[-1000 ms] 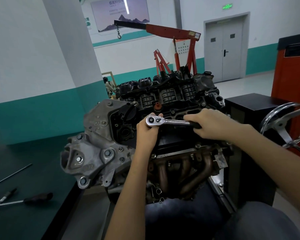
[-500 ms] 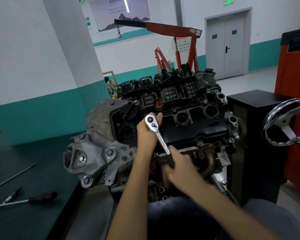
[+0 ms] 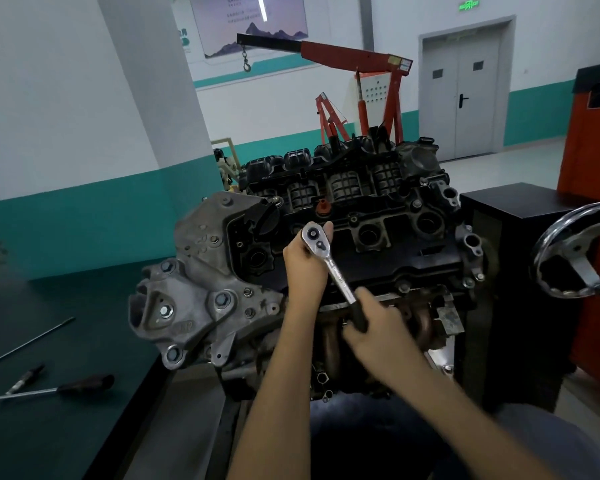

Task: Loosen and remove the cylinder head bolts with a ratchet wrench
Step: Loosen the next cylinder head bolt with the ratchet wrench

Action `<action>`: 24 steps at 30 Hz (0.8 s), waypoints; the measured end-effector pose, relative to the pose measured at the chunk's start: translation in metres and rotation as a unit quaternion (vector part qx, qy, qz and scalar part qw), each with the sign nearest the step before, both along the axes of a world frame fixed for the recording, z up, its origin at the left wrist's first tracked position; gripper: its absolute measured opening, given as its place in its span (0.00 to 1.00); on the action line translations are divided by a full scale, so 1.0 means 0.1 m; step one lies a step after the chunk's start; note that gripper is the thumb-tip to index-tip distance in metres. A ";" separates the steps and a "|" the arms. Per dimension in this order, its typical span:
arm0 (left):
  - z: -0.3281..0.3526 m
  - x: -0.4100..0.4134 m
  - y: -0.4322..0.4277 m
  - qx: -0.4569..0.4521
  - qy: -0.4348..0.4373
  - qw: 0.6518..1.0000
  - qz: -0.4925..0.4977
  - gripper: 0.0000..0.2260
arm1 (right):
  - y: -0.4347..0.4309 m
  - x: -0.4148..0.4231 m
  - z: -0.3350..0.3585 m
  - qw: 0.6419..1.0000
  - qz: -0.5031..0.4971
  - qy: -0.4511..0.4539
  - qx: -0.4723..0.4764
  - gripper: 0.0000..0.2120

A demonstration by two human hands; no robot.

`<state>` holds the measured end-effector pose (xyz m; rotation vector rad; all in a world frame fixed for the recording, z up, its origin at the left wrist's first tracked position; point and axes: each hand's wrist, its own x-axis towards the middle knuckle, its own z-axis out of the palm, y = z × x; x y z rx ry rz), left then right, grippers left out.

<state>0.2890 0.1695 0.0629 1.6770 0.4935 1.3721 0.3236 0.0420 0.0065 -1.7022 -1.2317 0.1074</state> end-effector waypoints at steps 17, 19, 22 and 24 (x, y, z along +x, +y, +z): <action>0.08 -0.12 0.16 0.034 0.069 0.994 -0.074 0.21 | -0.06 0.93 1.02 0.893 -0.025 -0.419 -0.160 0.15; 0.03 -0.13 0.13 0.015 0.032 0.997 -0.072 0.21 | -0.08 0.77 0.77 0.919 -0.040 -0.369 -0.133 0.11; 0.02 -0.06 0.05 -0.008 -0.001 0.999 -0.048 0.21 | -0.09 0.27 0.26 0.987 -0.015 -0.146 -0.064 0.11; 0.05 -0.03 0.04 -0.027 0.006 0.999 -0.017 0.21 | 0.05 -0.10 0.04 0.999 0.000 -0.026 -0.022 0.12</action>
